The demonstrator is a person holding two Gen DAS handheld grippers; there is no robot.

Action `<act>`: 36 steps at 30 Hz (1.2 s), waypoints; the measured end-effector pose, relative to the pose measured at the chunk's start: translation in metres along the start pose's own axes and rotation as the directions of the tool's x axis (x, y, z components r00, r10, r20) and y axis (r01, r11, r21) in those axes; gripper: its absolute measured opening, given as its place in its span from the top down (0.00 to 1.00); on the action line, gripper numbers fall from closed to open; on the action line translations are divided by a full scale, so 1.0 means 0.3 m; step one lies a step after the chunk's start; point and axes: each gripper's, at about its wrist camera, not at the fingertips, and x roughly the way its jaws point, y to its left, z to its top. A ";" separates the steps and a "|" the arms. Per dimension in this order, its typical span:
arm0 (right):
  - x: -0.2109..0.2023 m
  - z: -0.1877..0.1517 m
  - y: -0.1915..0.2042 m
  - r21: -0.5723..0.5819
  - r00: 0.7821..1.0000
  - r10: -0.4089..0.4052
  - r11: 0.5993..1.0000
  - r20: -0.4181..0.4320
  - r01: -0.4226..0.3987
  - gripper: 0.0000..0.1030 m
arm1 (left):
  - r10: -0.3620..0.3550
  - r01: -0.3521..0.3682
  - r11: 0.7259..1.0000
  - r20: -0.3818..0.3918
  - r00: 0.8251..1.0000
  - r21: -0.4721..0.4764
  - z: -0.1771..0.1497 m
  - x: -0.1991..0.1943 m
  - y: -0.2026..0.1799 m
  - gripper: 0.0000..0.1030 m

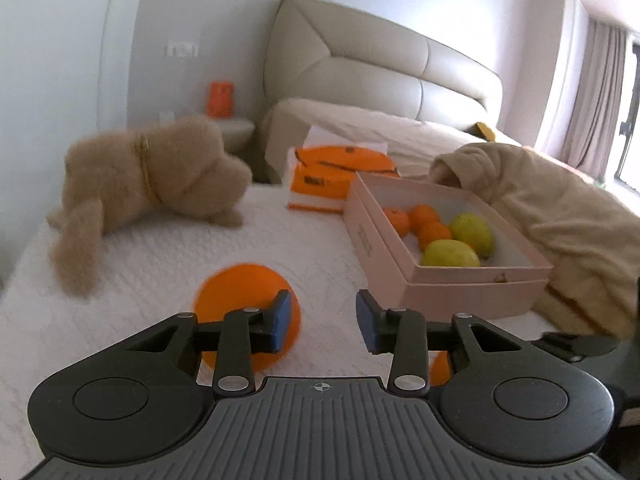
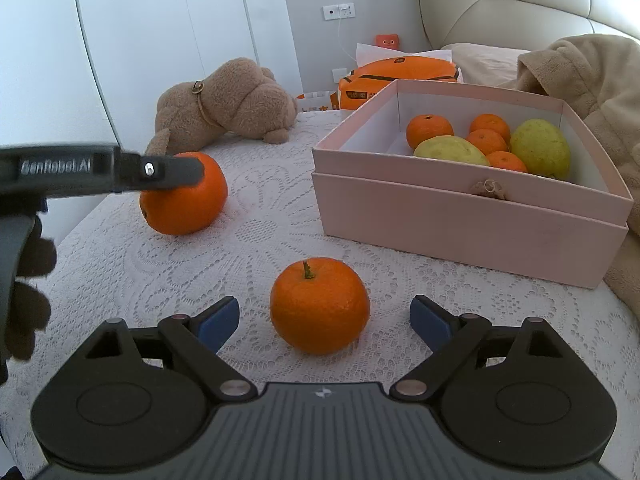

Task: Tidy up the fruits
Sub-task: 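Move the left tool to a large orange by the teddy bear and grasp it, then lift the large orange with the left tool and hold it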

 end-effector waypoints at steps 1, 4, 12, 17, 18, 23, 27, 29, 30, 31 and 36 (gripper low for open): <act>0.000 0.000 0.000 0.000 1.000 0.000 1.000 0.000 0.000 0.10 | 0.026 -0.027 0.999 0.016 1.000 0.022 0.000 -0.004 -0.009 0.60; 0.000 0.000 0.000 0.000 1.000 0.000 1.000 0.000 0.000 0.10 | 0.126 -0.128 0.988 0.032 0.991 0.084 0.005 0.007 -0.024 0.59; 0.000 0.001 0.000 0.001 1.000 0.000 1.000 -0.001 0.000 0.10 | 0.237 -0.235 0.961 0.003 0.972 0.145 0.004 0.040 -0.017 0.57; -0.001 0.001 0.001 0.001 1.000 0.000 1.000 -0.002 0.000 0.10 | 0.209 -0.203 0.969 -0.028 0.977 0.140 0.012 0.066 -0.035 0.29; -0.001 0.001 0.001 0.001 1.000 0.000 1.000 -0.002 0.000 0.10 | 0.211 -0.205 0.968 -0.028 0.977 0.144 0.012 0.073 -0.038 0.28; -0.002 0.002 0.002 0.001 1.000 0.000 1.000 -0.002 0.000 0.10 | 0.240 -0.234 0.960 -0.024 0.970 0.153 0.010 0.087 -0.035 0.27; -0.002 0.002 0.002 0.001 1.000 -0.001 1.000 -0.003 0.001 0.10 | 0.268 -0.263 0.958 -0.031 0.963 0.113 0.014 0.106 0.014 0.27; -0.003 0.003 0.002 0.002 1.000 -0.001 1.000 -0.003 0.001 0.10 | 0.283 -0.279 0.957 -0.042 0.958 0.078 0.014 0.118 0.050 0.27; -0.003 0.003 0.002 0.002 1.000 -0.001 1.000 -0.003 0.001 0.10 | 0.287 -0.284 0.957 -0.047 0.957 0.062 0.012 0.121 0.065 0.26; -0.003 0.003 0.002 0.002 1.000 -0.001 1.000 -0.003 0.001 0.10 | 0.286 -0.284 0.958 -0.052 0.957 0.036 0.008 0.123 0.086 0.25; -0.004 0.004 0.002 0.002 1.000 -0.001 1.000 -0.004 0.001 0.10 | 0.237 -0.240 0.968 -0.046 0.970 -0.071 0.007 0.109 0.154 0.25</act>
